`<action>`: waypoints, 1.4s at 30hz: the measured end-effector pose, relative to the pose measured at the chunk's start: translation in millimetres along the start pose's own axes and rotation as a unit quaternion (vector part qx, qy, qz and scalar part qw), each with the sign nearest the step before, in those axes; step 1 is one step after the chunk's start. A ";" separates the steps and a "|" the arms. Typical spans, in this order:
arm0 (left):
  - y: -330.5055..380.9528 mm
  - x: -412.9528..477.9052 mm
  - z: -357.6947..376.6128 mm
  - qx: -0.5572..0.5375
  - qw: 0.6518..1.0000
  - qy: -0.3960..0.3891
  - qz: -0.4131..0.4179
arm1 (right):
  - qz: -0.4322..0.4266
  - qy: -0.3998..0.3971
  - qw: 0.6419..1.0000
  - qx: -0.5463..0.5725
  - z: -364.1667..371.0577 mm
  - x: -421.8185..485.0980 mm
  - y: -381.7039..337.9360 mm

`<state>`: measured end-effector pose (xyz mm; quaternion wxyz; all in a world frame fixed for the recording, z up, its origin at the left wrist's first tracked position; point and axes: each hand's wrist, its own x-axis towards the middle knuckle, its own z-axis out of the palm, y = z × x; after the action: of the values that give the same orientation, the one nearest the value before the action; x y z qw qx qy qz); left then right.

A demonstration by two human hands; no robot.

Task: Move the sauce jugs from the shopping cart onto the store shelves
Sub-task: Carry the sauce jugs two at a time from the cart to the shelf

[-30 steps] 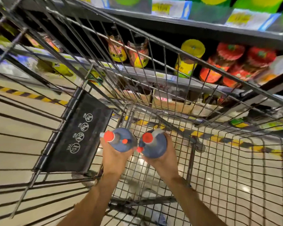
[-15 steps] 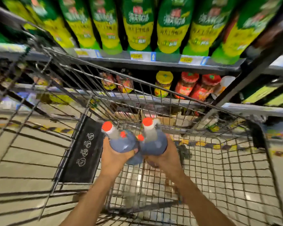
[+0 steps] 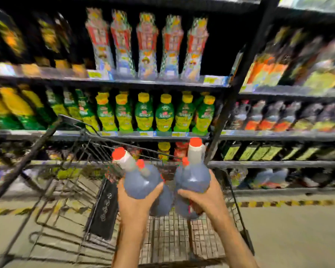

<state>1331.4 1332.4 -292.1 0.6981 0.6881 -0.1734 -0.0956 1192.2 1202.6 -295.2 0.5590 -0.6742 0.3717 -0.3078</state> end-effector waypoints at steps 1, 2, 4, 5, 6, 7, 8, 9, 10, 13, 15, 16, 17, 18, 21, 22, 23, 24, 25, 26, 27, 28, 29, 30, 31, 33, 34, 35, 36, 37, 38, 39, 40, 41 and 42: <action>13.7 -3.2 -0.8 0.004 1.000 -0.018 0.015 | -0.010 0.023 1.000 0.002 -5.6 -9.6 -10.5; 25.0 -4.6 -1.5 0.000 0.999 -0.034 0.027 | -0.021 0.042 0.999 0.007 -10.3 -15.3 -21.4; 47.1 -8.4 -1.2 -0.018 0.996 -0.072 0.045 | -0.033 0.061 0.997 0.021 -22.5 -27.7 -42.9; 57.6 -10.1 -0.1 -0.020 0.994 -0.091 0.059 | -0.040 0.074 0.996 0.027 -29.4 -32.6 -53.2; 66.2 -12.4 1.7 -0.019 0.992 -0.108 0.070 | -0.051 0.090 0.994 0.030 -36.8 -37.4 -61.8; 75.1 -14.3 4.1 -0.019 0.989 -0.125 0.075 | -0.059 0.106 0.992 0.037 -44.4 -42.4 -67.7; 84.4 -16.1 7.4 -0.016 0.987 -0.142 0.079 | -0.065 0.121 0.990 0.044 -51.9 -47.1 -74.0; 93.7 -18.1 11.3 -0.011 0.984 -0.159 0.084 | -0.069 0.135 0.987 0.049 -59.2 -51.2 -80.4; 102.2 -20.0 16.1 -0.004 0.980 -0.175 0.093 | -0.071 0.148 0.985 0.052 -66.9 -54.9 -86.7; 124.9 -25.7 33.1 0.011 0.971 -0.209 0.119 | -0.083 0.182 0.978 0.061 -90.1 -60.2 -102.0; 135.9 -26.6 48.6 0.035 0.963 -0.229 0.139 | -0.095 0.200 0.973 0.060 -106.1 -61.7 -109.1; 140.8 -27.2 57.1 0.047 0.958 -0.238 0.149 | -0.103 0.209 0.971 0.059 -114.4 -62.3 -112.3; 146.2 -29.0 66.2 0.052 0.954 -0.248 0.159 | -0.111 0.216 0.968 0.057 -123.2 -62.7 -115.0; 151.3 -31.6 75.3 0.050 0.951 -0.258 0.162 | -0.117 0.221 0.967 0.053 -132.6 -63.5 -117.6; 163.9 -47.4 104.7 0.023 0.944 -0.285 0.164 | -0.128 0.228 0.964 0.051 -164.6 -66.3 -123.0; 166.7 -54.4 115.8 0.019 0.941 -0.295 0.163 | -0.126 0.231 0.963 0.051 -177.4 -67.5 -124.0; 169.7 -61.6 128.1 0.018 0.939 -0.305 0.161 | -0.127 0.234 0.963 0.051 -191.1 -68.6 -124.1; 172.5 -69.6 140.5 0.018 0.936 -0.314 0.160 | -0.129 0.236 0.962 0.050 -205.9 -70.3 -123.8; 174.6 -77.6 154.5 0.018 0.934 -0.320 0.160 | -0.132 0.238 0.961 0.048 -221.4 -71.9 -123.3; 176.6 -85.7 168.5 0.013 0.932 -0.325 0.159 | -0.134 0.242 0.960 0.047 -237.2 -73.7 -123.2; 178.7 -94.2 182.9 0.008 0.931 -0.330 0.157 | -0.135 0.246 0.959 0.049 -253.1 -75.2 -122.7; 180.8 -102.2 197.6 0.005 0.930 -0.333 0.153 | -0.134 0.251 0.957 0.052 -269.8 -76.5 -122.1; 182.8 -110.3 212.9 0.004 0.930 -0.337 0.146 | -0.131 0.256 0.956 0.055 -286.5 -77.5 -120.9; 185.2 -117.8 228.2 0.004 0.929 -0.343 0.142 | -0.126 0.258 0.956 0.056 -303.7 -78.4 -119.3; 187.6 -124.5 243.3 0.004 0.927 -0.348 0.143 | -0.123 0.260 0.956 0.056 -320.6 -79.0 -117.4; 194.9 -138.1 274.0 0.005 0.924 -0.353 0.145 | -0.119 0.264 0.956 0.053 -354.5 -79.6 -113.6; 199.0 -144.8 289.2 0.003 0.925 -0.353 0.142 | -0.117 0.266 0.955 0.052 -371.2 -79.9 -112.2; 202.1 -151.0 304.1 -0.002 0.924 -0.354 0.142 | -0.115 0.270 0.955 0.047 -387.2 -79.8 -111.0; 206.3 -157.8 317.8 -0.005 0.924 -0.354 0.146 | -0.115 0.274 0.954 0.042 -402.8 -79.4 -110.1; 210.1 -164.0 330.9 -0.003 0.922 -0.356 0.151 | -0.115 0.278 0.953 0.039 -418.2 -78.0 -109.3; 213.8 -170.0 342.7 -0.001 0.921 -0.359 0.150 | -0.115 0.286 0.951 0.039 -433.2 -76.4 -108.7; 215.0 -174.0 355.0 0.003 0.921 -0.361 0.145 | -0.115 0.293 0.948 0.040 -447.0 -74.2 -108.0; 216.9 -177.3 366.3 0.003 0.922 -0.362 0.140 | -0.113 0.299 0.947 0.042 -459.4 -71.5 -106.9; 217.0 -178.5 378.8 0.004 0.921 -0.364 0.135 | -0.112 0.302 0.946 0.046 -470.6 -67.7 -105.3; 218.3 -180.2 391.7 0.008 0.921 -0.367 0.130 | -0.111 0.305 0.944 0.049 -481.3 -63.0 -103.3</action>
<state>996.1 1043.7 -97.9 0.5861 0.5818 -0.5064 -0.2480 775.0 1013.3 -104.4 0.4134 -0.5565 0.4320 -0.5769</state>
